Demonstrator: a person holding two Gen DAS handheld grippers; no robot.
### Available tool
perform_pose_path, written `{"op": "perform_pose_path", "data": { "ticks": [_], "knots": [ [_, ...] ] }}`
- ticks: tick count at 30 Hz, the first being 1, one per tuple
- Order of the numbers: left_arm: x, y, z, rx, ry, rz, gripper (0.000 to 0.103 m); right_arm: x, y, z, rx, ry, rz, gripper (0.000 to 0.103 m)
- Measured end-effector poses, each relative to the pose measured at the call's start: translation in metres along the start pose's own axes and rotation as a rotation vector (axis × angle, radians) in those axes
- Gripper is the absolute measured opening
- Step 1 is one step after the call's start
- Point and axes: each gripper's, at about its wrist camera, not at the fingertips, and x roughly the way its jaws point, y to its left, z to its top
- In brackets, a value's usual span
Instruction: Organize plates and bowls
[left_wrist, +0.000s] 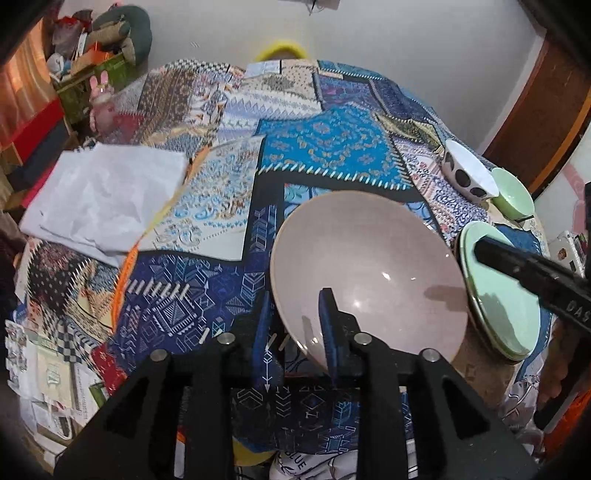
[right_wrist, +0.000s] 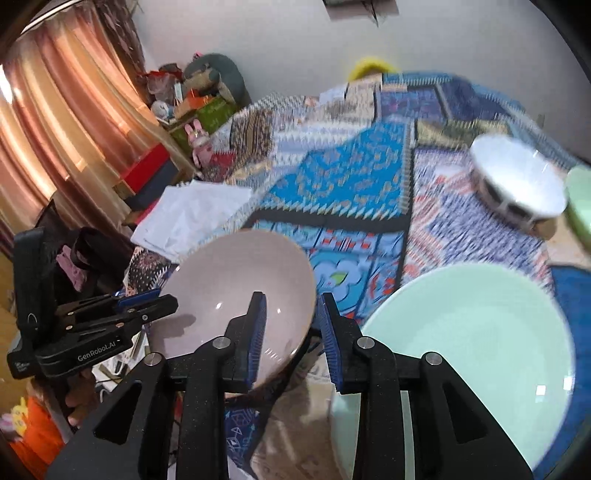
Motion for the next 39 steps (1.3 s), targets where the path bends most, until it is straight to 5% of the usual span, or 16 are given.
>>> {"op": "perform_pose_path", "data": {
  "ticks": [5,11,17,29,39],
  "knots": [
    [-0.023,-0.015,0.008,0.037,-0.057,0.026,0.043,-0.035,-0.015,0.002,-0.024,-0.073,-0.050,0.032],
    [-0.045,-0.045,0.019,0.083,-0.112,-0.035,0.066,-0.068,-0.048,0.001,0.030,-0.125,-0.095,0.040],
    [-0.049,-0.098,0.038,0.176,-0.155,-0.050,0.075,-0.089,-0.081,0.007,0.049,-0.142,-0.159,0.040],
    [-0.005,-0.190,0.100,0.244,-0.124,-0.124,0.082,-0.124,-0.146,0.015,0.100,-0.194,-0.255,0.048],
    [0.067,-0.232,0.141,0.297,-0.014,-0.122,0.083,-0.086,-0.200,0.036,0.161,-0.182,-0.279,0.048]
  ]
}}
